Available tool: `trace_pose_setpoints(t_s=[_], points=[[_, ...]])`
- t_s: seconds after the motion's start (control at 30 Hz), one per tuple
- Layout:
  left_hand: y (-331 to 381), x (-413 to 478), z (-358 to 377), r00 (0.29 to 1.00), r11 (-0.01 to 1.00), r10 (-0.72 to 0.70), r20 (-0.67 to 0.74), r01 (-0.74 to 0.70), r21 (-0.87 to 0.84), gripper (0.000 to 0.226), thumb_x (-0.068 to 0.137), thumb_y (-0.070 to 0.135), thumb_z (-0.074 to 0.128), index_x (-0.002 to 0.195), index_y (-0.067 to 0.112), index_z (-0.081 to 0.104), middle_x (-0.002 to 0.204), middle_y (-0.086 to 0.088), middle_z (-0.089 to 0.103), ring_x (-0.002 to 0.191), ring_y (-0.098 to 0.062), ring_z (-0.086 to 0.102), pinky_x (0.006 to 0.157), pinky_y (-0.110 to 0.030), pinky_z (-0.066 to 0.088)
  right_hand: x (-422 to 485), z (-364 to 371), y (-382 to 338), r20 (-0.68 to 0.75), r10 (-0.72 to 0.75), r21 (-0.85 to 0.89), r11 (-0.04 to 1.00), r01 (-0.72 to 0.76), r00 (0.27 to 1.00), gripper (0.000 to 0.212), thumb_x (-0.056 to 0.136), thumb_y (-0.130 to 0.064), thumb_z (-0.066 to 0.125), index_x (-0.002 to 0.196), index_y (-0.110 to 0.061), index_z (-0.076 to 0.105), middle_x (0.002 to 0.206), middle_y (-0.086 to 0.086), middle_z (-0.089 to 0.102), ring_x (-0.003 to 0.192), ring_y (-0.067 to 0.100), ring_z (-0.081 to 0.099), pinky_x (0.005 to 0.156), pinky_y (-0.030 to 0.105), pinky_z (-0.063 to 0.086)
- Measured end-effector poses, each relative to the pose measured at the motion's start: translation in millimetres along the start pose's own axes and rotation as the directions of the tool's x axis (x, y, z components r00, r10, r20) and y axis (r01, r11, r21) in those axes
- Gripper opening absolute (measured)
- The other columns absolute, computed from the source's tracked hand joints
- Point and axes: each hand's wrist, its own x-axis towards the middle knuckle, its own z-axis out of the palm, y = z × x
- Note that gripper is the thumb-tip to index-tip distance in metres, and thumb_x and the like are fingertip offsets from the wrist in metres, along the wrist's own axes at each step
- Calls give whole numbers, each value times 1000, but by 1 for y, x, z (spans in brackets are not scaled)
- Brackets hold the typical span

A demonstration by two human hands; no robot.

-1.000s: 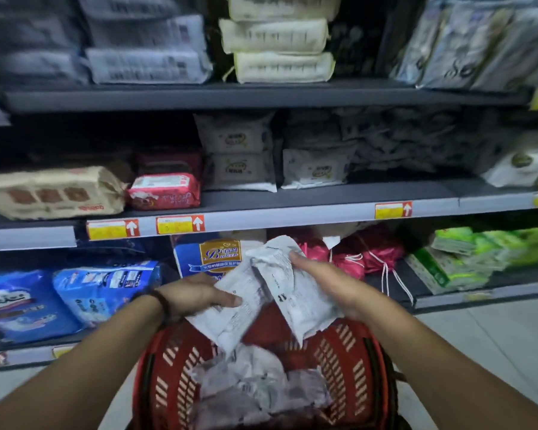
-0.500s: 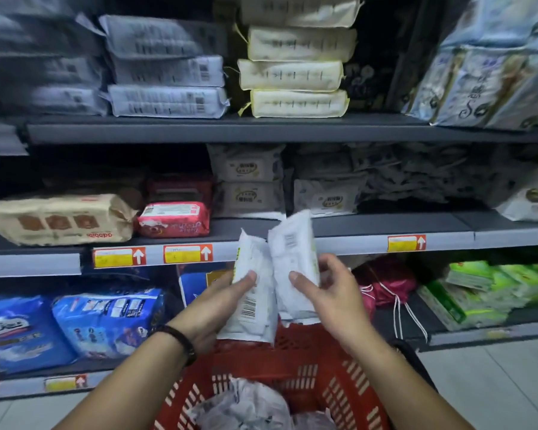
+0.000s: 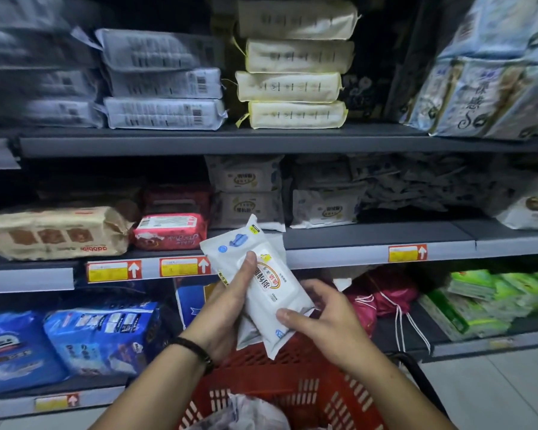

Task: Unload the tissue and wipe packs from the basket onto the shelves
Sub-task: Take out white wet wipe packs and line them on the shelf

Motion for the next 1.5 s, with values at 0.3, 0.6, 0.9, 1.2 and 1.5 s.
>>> trace_pose_setpoints(t_s=[0.3, 0.6, 0.9, 1.2, 1.5], points=[[8, -8, -3, 997, 994, 82, -11, -81, 73, 39, 99, 37, 66, 129, 12, 69, 117, -7, 80, 106, -18, 78, 79, -29, 65, 11, -5, -4, -182, -107, 135, 982, 132, 978, 46, 81, -2, 87, 119, -24, 74, 110, 0, 78, 97, 20, 73, 78, 23, 59], [6, -14, -19, 995, 834, 40, 91, -83, 545, 34, 92, 22, 80, 125, 20, 72, 113, 6, 81, 104, -8, 77, 81, -17, 59, -12, 1, -38, 394, -229, -638, 629, 444, 890, 110, 70, -34, 86, 156, -61, 23, 166, -30, -18, 150, 6, 25, 110, 34, 49], [20, -6, -32, 934, 940, -338, 118, 330, 85, 55, 99, 53, 51, 115, 11, 82, 128, -21, 73, 112, -37, 73, 121, -55, 38, -15, 3, -37, -57, -408, -533, 784, 317, 911, 93, 54, -62, 89, 133, -34, 48, 126, -20, 41, 114, -2, 53, 102, 25, 49], [18, 3, -25, 988, 990, -134, 76, 130, 59, 60, 84, 43, 84, 132, 10, 71, 133, -24, 70, 118, -37, 69, 105, -46, 55, -4, 7, -15, -358, -193, -230, 967, 114, 914, 76, 52, -65, 88, 116, -38, 57, 113, -12, 69, 85, 8, 73, 76, 37, 63], [27, 5, -36, 998, 963, 32, -45, -19, 270, 44, 98, 35, 69, 132, 8, 64, 113, -15, 80, 97, -28, 78, 86, -44, 65, 9, 10, -7, -403, 15, 54, 999, 7, 915, 74, 45, -60, 89, 111, -31, 69, 102, -7, 77, 89, 9, 77, 89, 45, 63]])
